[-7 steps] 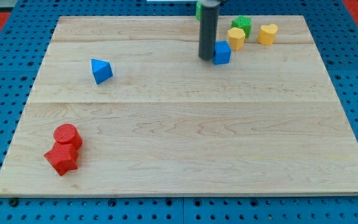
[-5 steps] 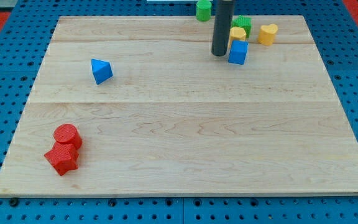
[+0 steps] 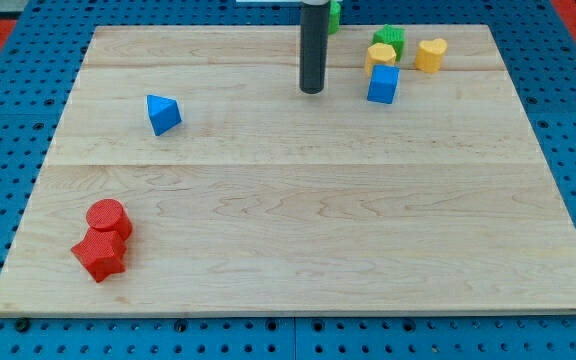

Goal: Move the triangle diagonally to the top right side of the red circle

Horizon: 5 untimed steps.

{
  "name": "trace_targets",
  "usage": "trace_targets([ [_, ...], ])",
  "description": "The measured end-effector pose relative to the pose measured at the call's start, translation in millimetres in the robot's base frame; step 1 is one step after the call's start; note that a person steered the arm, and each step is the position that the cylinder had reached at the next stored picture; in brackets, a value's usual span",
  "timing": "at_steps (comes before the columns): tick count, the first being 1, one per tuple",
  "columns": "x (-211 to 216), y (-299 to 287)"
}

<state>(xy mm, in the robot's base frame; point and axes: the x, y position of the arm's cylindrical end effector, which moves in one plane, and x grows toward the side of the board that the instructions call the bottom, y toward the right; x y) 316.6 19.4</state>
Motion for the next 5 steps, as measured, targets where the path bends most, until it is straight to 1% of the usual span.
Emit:
trace_targets([
  [2, 7, -31],
  [4, 41, -33],
  [5, 44, -40],
])
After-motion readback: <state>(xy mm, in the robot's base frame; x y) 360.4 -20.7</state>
